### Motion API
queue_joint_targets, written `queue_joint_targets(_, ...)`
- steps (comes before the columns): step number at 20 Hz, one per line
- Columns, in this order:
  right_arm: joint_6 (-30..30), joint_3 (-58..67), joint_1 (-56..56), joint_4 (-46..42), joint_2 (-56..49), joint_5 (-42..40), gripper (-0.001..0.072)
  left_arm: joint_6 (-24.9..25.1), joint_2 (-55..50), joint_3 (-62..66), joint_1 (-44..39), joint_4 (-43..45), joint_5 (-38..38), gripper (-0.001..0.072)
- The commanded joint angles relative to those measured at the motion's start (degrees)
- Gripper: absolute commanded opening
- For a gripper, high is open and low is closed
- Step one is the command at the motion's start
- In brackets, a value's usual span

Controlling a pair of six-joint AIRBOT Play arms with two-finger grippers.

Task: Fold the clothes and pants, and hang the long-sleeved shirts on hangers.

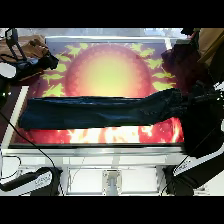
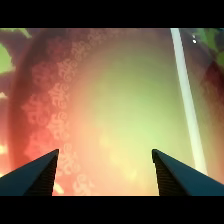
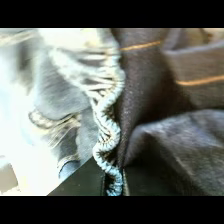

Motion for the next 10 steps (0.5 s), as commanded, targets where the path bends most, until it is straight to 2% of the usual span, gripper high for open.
queue_joint_targets(1,1.6,5.5,0.1,1.0,1.9,5.7,0.004,0.0,0.0,0.0,-0.3,0.0,-1.9,0.0552)
queue_joint_targets(2,2.4,6.7,0.1,1.0,2.9,5.8,0.004,0.0,-0.1,0.0,-0.9,0.0,-2.8,0.0512)
queue_joint_targets(8,4.9,8.3,0.2,1.0,7.9,5.9,0.0044,0.1,-5.4,0.0,-11.1,0.1,-3.6,0.0504)
queue_joint_targets(9,6.2,8.3,0.2,1.0,8.0,5.9,0.0091,0.1,-6.8,0.0,-12.8,0.1,-3.3,0.0504)
queue_joint_targets(10,7.3,8.2,0.2,0.9,7.9,5.7,0.0194,0.1,-8.0,0.0,-13.8,0.1,-3.2,0.0504)
